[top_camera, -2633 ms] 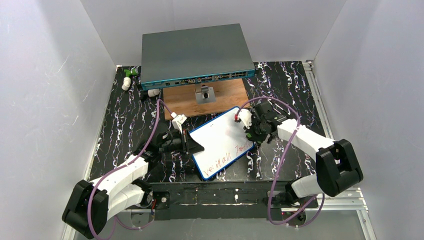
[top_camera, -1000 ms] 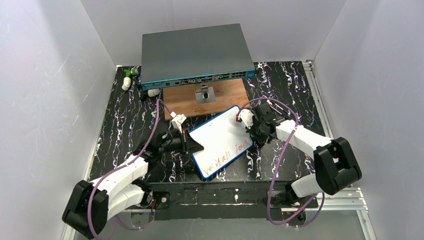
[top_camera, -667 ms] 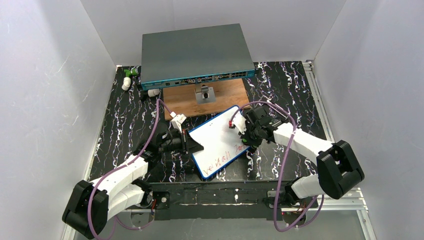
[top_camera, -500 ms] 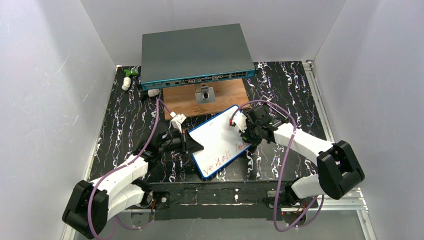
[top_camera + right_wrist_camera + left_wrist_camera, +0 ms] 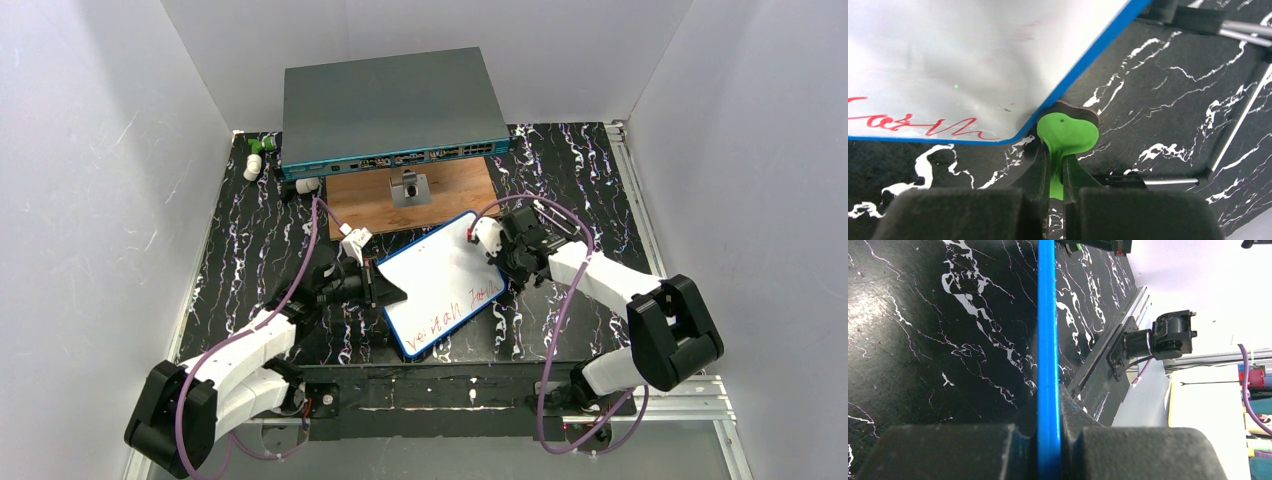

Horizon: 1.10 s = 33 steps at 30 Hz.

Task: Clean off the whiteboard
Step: Erase the whiteboard at the center of the board.

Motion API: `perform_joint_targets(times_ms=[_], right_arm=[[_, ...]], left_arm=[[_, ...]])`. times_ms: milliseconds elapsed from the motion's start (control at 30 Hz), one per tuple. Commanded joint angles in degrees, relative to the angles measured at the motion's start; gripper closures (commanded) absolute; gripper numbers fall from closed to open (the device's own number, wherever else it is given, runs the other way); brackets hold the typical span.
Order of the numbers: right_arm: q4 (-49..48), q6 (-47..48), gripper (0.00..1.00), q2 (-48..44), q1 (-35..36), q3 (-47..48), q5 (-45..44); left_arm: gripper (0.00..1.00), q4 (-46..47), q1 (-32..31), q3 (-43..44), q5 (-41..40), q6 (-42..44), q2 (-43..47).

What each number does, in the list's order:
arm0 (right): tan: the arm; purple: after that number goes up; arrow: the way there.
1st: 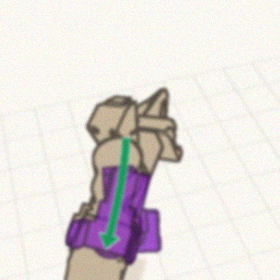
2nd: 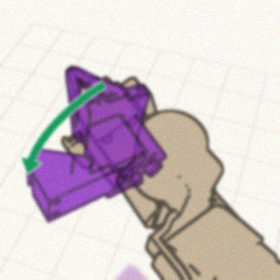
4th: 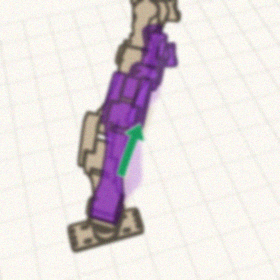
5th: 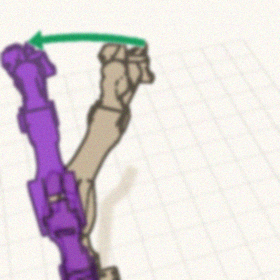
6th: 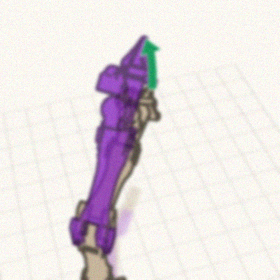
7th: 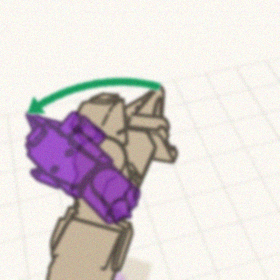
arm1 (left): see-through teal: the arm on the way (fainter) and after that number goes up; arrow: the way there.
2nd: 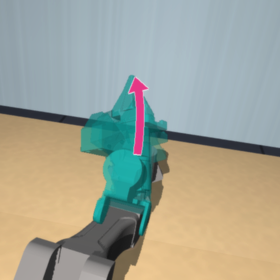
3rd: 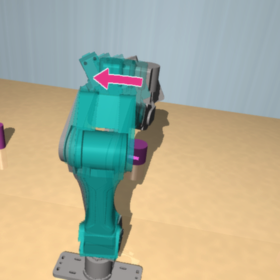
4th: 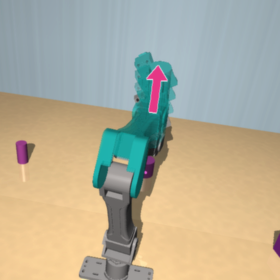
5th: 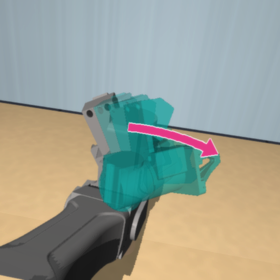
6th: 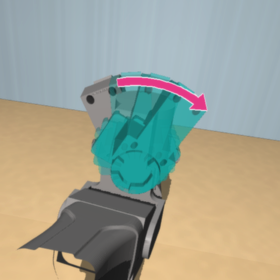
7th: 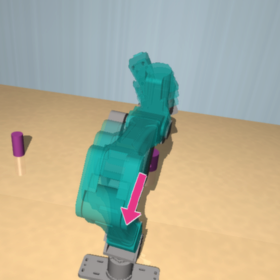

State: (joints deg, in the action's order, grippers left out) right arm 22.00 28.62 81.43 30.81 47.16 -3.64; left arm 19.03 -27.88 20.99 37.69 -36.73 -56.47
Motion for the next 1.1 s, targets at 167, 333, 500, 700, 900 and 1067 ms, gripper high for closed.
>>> perform_joint_targets(times_ms=[167,333,500,700,900,1067], right_arm=[[3.60,2.67,0.99,-2.15,6.28,1.80,14.23],[3.33,2.20,0.99,-2.68,6.01,1.99,14.03],[1.25,1.74,0.99,-3.94,4.91,2.23,4.83],[-0.11,0.55,0.99,-9.26,-0.45,0.76,2.90],[3.54,1.98,0.99,-6.23,0.80,1.32,10.52],[4.94,1.45,0.99,-1.07,1.45,3.15,5.02]], left_arm=[[1.00,2.23,-0.42,0.80,3.44,0.70,0.75],[1.00,2.20,-0.42,1.14,3.56,0.75,0.29],[1.00,0.90,-0.42,1.24,3.16,1.15,0.97],[1.00,0.61,-0.42,1.26,2.60,1.26,0.55],[1.00,0.86,-0.42,2.21,2.94,1.00,-0.48],[1.00,0.38,-0.42,1.72,2.51,1.12,0.47]])
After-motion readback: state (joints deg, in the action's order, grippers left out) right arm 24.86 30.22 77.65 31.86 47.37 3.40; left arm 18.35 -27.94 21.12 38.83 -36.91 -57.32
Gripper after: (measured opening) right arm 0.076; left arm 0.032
